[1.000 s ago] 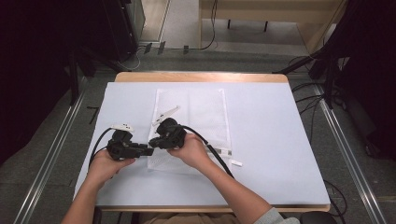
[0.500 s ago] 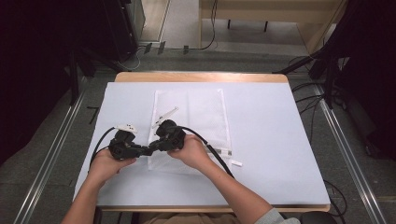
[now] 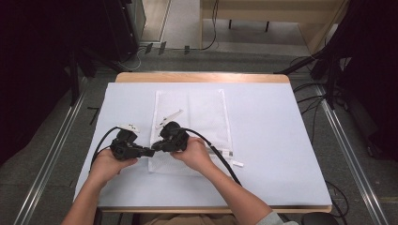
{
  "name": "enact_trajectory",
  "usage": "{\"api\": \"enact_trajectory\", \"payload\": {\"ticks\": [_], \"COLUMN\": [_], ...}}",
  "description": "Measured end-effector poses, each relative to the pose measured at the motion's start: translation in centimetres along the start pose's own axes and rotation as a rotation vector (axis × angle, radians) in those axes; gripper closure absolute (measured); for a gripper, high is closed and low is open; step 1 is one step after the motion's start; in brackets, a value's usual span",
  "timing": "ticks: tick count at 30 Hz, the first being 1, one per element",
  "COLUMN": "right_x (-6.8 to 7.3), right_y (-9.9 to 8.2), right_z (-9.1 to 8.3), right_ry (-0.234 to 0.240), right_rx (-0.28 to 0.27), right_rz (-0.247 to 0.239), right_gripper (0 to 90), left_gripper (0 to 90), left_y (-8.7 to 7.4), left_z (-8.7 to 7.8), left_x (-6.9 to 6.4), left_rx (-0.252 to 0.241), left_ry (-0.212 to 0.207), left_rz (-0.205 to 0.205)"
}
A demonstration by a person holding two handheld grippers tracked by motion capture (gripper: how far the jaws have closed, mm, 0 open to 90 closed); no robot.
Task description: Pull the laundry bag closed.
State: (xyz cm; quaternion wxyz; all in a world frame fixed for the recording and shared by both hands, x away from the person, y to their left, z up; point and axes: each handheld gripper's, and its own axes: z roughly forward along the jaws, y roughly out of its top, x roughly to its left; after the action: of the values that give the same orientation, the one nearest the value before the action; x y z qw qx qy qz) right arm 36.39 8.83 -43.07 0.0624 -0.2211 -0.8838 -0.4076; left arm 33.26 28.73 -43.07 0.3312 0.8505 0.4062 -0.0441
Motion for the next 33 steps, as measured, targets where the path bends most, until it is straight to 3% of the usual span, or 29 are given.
{"api": "enact_trajectory", "payload": {"ticks": [3, 21, 24, 26, 33], "right_x": [0.0, -0.2, -0.5, -1.2, -1.3], "right_y": [-0.1, -1.1, -1.4, -1.9, -2.1], "right_z": [-0.1, -0.4, -0.5, -0.9, -0.9], "right_ry": [0.001, -0.028, -0.078, -0.079, -0.074], "right_rx": [-0.007, -0.024, 0.002, 0.006, 0.013], "right_rz": [-0.001, -0.027, -0.03, 0.017, 0.011], "right_gripper": [88.5, 88.7, 88.7, 88.7, 88.5], "left_gripper": [88.7, 89.2, 89.3, 89.1, 88.7], "left_y": [-0.1, -0.1, -0.4, -0.6, -0.8], "left_z": [-0.2, -0.6, -1.1, -1.4, -1.2], "left_x": [0.1, -0.1, 0.2, 0.5, 0.7], "left_rx": [-0.009, -0.019, -0.033, -0.055, -0.066], "left_ry": [-0.005, -0.004, -0.005, -0.017, -0.012], "left_rz": [-0.012, 0.007, 0.001, -0.007, -0.01]}}
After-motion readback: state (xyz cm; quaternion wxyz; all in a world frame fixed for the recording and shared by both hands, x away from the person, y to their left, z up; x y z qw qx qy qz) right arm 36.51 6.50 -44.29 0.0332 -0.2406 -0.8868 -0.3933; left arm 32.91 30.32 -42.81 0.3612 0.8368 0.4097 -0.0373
